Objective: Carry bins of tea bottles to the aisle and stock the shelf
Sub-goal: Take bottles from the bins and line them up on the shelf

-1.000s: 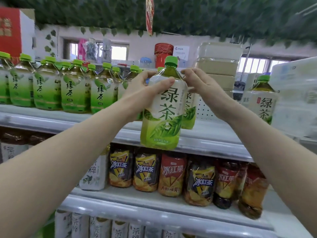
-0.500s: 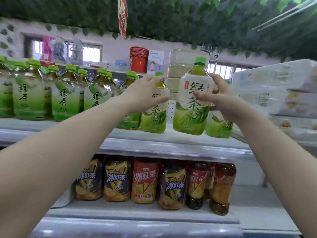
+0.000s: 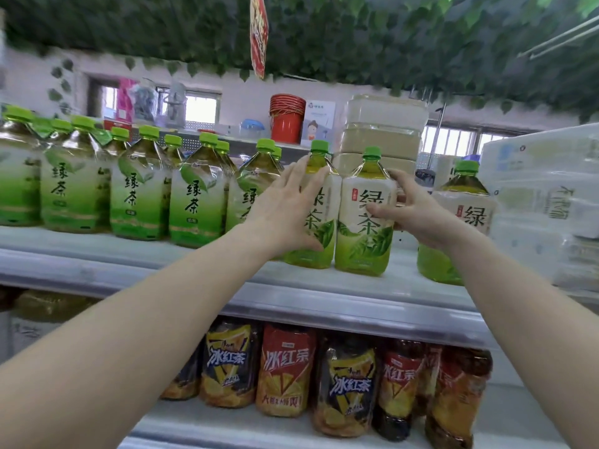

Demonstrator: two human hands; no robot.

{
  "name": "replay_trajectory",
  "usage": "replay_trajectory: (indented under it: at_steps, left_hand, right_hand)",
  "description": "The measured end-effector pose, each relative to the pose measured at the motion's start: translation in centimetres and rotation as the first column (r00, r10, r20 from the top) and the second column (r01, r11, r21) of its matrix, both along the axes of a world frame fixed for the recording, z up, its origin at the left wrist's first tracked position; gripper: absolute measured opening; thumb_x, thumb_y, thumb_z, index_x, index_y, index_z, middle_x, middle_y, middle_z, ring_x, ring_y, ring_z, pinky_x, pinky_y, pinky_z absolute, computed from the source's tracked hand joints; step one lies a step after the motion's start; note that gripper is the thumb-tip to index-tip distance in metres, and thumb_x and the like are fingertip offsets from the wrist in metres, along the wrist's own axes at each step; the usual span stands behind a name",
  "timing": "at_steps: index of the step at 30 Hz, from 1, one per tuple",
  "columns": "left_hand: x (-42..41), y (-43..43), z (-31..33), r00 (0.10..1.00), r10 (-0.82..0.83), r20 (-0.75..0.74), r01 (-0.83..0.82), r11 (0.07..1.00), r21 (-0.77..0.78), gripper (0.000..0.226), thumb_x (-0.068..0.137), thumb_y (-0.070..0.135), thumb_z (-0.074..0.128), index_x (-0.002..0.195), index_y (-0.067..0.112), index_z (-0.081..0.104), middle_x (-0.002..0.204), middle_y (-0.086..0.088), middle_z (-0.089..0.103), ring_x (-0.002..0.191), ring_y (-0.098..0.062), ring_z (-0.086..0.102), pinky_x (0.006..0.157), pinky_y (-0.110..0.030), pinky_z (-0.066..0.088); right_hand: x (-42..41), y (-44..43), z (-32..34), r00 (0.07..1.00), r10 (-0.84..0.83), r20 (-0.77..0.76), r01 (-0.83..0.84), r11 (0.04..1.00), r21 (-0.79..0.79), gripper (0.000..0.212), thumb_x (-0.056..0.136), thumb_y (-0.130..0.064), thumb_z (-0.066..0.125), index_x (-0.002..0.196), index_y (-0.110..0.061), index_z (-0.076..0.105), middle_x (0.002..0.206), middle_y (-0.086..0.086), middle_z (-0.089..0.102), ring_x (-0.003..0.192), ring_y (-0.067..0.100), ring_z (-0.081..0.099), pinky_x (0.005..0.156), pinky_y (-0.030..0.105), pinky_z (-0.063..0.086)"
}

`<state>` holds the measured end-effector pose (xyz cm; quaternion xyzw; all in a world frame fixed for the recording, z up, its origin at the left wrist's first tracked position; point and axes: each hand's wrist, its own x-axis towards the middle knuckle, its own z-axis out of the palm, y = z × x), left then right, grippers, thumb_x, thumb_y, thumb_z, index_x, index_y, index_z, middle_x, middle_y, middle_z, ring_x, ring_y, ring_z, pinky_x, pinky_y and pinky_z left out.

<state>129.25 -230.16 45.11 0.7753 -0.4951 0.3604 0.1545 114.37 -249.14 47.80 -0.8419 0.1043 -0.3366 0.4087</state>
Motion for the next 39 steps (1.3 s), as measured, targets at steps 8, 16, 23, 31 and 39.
replay_trajectory:
  at_steps: [8, 16, 23, 31, 39]
  left_hand:
    - [-0.6, -1.5, -0.6, 0.997, 0.069, 0.019, -0.068, 0.997, -0.034, 0.134, 0.063, 0.061, 0.084, 0.157, 0.028, -0.006, 0.165, -0.016, -0.007, 0.153, -0.033, 0.001, 0.116, -0.045, 0.03]
    - [-0.7, -1.1, -0.6, 0.998, 0.067, 0.019, -0.067, 0.997, -0.027, 0.134, 0.062, 0.062, 0.083, 0.157, 0.029, -0.006, 0.165, -0.013, -0.008, 0.153, -0.033, 0.004, 0.112, -0.046, 0.037]
    - [-1.2, 0.5, 0.1, 0.999, 0.04, 0.01, -0.04, 0.999, 0.016, 0.117, 0.075, 0.052, 0.078, 0.158, 0.028, -0.001, 0.165, -0.011, -0.001, 0.153, -0.031, 0.007, 0.112, -0.045, 0.037]
    - [-3.4, 4.6, 0.0, 0.994, 0.008, 0.106, -0.013, 0.999, 0.042, 0.096, 0.085, 0.05, 0.07, 0.156, 0.012, 0.017, 0.161, -0.015, 0.023, 0.15, -0.029, 0.017, 0.122, -0.037, 0.014]
    - [-6.5, 10.7, -2.8, 0.983, -0.014, 0.185, 0.005, 0.999, 0.05, 0.086, 0.087, 0.05, 0.067, 0.152, 0.009, 0.027, 0.156, -0.014, 0.032, 0.147, -0.03, 0.025, 0.12, -0.037, 0.021]
  right_hand:
    - [-0.1, -1.5, -0.5, 0.998, 0.061, 0.0, -0.061, 0.998, 0.035, 0.096, 0.076, -0.019, 0.077, 0.153, -0.04, 0.023, 0.126, 0.006, 0.062, 0.113, 0.025, 0.065, 0.098, 0.054, 0.052]
    - [-0.7, -0.9, -0.2, 0.995, -0.067, -0.076, 0.054, 0.985, -0.163, 0.089, 0.081, -0.036, 0.075, 0.153, -0.035, 0.023, 0.124, -0.002, 0.064, 0.111, 0.017, 0.064, 0.096, 0.049, 0.054]
    - [-1.2, 1.9, -0.5, 0.883, -0.467, -0.037, 0.353, 0.716, -0.602, 0.079, 0.091, -0.05, 0.061, 0.153, -0.02, 0.023, 0.148, 0.007, 0.042, 0.13, 0.028, 0.048, 0.105, 0.047, 0.044]
    - [-4.1, 6.8, -1.9, 0.765, -0.636, 0.102, 0.404, 0.351, -0.845, 0.061, 0.102, -0.035, 0.047, 0.152, -0.009, 0.024, 0.148, 0.014, 0.037, 0.137, 0.031, 0.036, 0.105, 0.045, 0.041]
    - [-7.7, 13.1, -4.9, 0.706, -0.685, 0.177, 0.376, 0.152, -0.914, 0.066, 0.097, -0.034, 0.055, 0.149, -0.003, 0.03, 0.144, 0.019, 0.043, 0.135, 0.037, 0.036, 0.107, 0.051, 0.038]
